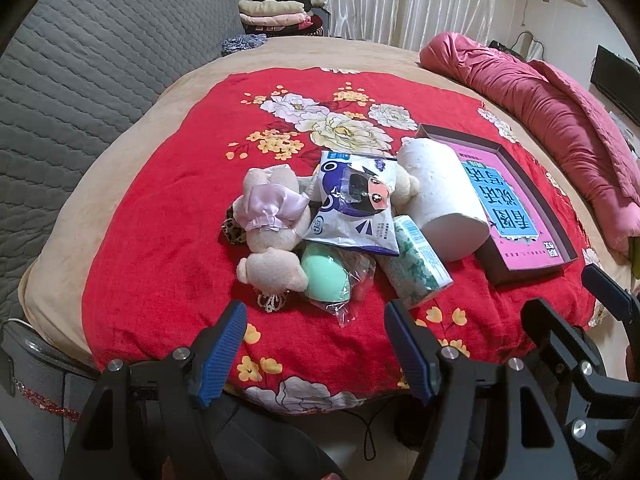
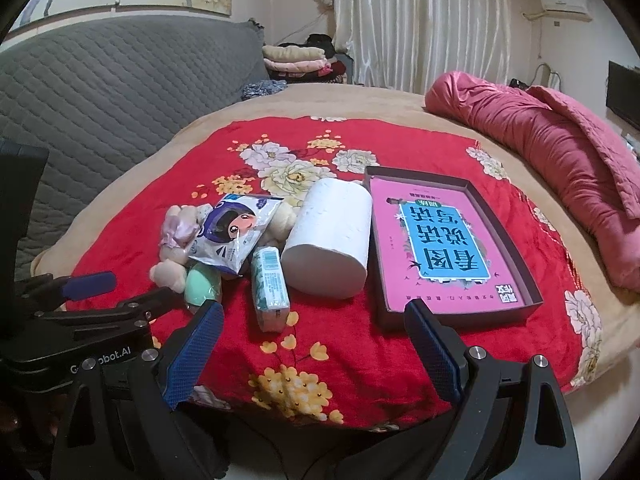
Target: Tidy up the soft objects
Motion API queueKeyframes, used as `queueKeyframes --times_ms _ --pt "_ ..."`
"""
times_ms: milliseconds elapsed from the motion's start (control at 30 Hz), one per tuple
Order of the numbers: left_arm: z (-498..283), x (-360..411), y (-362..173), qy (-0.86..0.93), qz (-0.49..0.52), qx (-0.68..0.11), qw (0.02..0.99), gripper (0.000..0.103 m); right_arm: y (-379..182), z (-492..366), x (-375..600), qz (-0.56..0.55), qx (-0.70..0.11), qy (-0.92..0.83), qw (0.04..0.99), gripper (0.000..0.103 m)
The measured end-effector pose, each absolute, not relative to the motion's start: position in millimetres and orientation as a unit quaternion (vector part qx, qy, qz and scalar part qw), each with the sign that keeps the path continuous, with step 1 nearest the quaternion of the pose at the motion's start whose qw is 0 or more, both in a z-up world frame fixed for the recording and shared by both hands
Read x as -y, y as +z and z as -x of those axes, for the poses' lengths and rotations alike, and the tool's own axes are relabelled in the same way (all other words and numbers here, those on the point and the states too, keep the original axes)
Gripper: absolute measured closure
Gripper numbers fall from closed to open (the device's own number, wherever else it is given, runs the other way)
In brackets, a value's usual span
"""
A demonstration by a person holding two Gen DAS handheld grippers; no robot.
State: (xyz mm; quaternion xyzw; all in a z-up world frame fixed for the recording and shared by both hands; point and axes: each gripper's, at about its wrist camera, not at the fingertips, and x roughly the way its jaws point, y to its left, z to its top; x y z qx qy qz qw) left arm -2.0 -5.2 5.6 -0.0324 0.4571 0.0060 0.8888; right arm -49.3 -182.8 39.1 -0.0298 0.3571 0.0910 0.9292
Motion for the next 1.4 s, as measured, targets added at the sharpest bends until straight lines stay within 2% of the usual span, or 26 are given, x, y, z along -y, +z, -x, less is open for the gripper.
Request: queueKeyframes --times_ms 1033,1400 --pt "5 7 4 0.005 0.037 -0.457 0.889 0.033 35 49 178 0.037 -0.361 0.097 0.927 0.011" --pt "3 -22 1 0.007 0.091 -0.458 0.884 0.033 25 42 167 0.047 -0.366 0.113 0.923 0.011"
